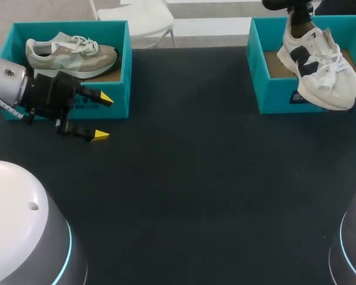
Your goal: Take the shoe out of the shoebox, open the shoe tongue, remove and reinsert the insole, then place the shoe into the shoebox
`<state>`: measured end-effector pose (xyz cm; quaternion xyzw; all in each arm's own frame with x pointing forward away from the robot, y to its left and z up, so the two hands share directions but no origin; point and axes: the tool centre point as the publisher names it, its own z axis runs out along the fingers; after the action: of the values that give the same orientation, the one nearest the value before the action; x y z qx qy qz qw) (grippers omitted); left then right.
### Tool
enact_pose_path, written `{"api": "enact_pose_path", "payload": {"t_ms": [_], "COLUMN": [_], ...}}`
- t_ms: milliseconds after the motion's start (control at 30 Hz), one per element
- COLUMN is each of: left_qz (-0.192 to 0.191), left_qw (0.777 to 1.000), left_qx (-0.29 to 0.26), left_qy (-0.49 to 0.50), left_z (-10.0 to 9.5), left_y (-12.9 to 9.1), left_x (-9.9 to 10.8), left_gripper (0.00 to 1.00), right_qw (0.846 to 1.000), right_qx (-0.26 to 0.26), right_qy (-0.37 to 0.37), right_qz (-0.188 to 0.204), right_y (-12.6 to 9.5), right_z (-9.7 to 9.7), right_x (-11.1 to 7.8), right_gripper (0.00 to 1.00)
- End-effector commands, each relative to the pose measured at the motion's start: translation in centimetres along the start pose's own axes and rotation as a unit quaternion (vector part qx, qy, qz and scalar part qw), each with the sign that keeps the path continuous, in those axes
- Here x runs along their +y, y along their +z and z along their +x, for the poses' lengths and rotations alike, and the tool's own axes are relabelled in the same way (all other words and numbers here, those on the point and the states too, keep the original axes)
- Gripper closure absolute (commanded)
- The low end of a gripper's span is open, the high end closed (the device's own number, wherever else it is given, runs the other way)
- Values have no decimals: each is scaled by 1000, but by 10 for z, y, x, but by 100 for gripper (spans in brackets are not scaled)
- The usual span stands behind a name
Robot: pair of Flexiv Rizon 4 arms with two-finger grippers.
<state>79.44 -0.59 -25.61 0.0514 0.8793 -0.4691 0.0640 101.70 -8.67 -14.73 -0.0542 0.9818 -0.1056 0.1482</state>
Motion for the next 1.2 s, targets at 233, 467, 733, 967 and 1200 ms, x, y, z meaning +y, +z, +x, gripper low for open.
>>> {"api": "enact_pose_path", "payload": {"t_ms": [233, 467, 733, 967, 1200], "left_qz": [-2, -2, -2, -2, -2], "left_qw": [1000, 1000, 1000, 1000, 1000], "left_qx": [0, 0, 0, 0, 0], "left_qy": [0, 0, 0, 0, 0], "left_z": [1, 1, 1, 1, 1], "left_y": [-1, -1, -1, -1, -1], "left_x": [0, 0, 0, 0, 0], "left_gripper": [0, 0, 0, 0, 0], "right_qw": [1000, 1000, 998, 994, 968], "right_qx": [-3, -7, 15, 42, 50], "right_qy": [10, 23, 53, 93, 233], "right_qz": [-12, 4, 25, 43, 75], "right_y": [8, 25, 56, 74, 72], "right_z": [-7, -22, -31, -31, -17], "right_x": [-25, -99, -189, -232, -250], "right_gripper": [100, 100, 100, 100, 100]}}
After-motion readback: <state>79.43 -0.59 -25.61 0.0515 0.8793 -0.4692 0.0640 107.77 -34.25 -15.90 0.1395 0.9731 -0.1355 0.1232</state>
